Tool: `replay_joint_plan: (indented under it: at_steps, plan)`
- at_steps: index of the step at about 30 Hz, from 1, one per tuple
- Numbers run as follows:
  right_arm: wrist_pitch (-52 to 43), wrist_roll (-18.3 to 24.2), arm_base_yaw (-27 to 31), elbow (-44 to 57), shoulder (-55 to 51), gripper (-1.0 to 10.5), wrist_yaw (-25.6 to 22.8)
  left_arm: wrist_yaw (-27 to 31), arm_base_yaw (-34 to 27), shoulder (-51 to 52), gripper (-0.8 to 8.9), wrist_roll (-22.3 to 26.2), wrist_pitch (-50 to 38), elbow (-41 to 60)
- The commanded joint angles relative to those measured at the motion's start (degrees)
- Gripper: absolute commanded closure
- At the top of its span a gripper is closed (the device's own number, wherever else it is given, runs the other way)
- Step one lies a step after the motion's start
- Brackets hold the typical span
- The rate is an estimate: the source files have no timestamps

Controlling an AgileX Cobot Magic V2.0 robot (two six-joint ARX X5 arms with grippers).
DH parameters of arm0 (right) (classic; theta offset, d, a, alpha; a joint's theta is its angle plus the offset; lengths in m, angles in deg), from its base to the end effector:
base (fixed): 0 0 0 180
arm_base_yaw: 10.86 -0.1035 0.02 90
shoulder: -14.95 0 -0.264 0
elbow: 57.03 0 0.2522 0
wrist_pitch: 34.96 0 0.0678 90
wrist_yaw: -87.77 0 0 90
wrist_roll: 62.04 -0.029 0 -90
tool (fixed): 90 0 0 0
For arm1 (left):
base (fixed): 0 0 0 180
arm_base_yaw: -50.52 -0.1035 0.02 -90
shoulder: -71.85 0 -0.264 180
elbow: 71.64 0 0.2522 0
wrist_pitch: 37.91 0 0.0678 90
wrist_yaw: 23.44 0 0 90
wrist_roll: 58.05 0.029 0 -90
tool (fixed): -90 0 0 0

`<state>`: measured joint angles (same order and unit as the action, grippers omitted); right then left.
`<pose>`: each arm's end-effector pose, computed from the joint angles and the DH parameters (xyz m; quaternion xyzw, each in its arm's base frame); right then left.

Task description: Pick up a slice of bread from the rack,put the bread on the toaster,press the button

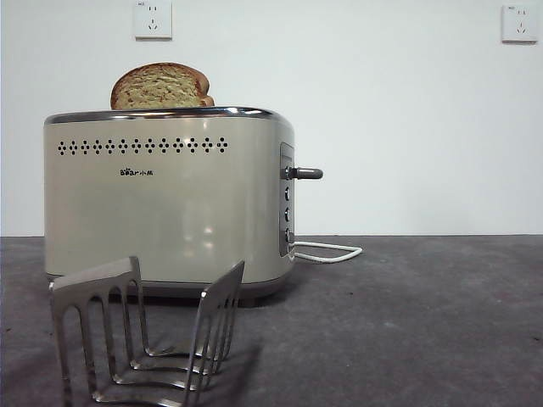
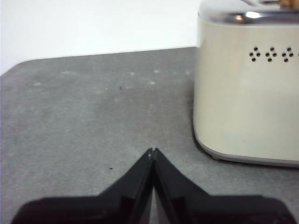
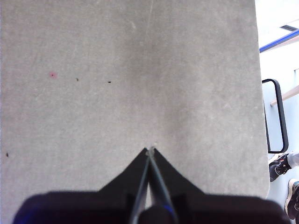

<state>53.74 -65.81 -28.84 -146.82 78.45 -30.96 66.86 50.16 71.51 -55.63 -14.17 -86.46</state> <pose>0.1674 0.0397 0.3688 -0.1773 0.4728 -0.0957 0.8579 0.0957 0.0008 0.1526 0.0210 0.0808 0.0040 0.9965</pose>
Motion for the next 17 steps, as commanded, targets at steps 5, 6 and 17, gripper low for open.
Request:
replay_joint_plan:
  at_steps: [5, 6, 17]
  plan:
    - [-0.3, 0.0, 0.0, 0.0, 0.1, 9.5, -0.2, -1.2, -0.6, 0.1, 8.17, 0.3, -0.3, 0.6]
    - [-0.3, 0.0, 0.0, 0.0, 0.1, 9.5, -0.2, -2.0, -0.4, 0.1, 8.17, 0.4, -0.5, 0.6]
    - [-0.3, 0.0, 0.0, 0.0, 0.1, 9.5, -0.2, -2.2, -0.3, -0.3, 8.17, 0.3, -0.4, 0.6]
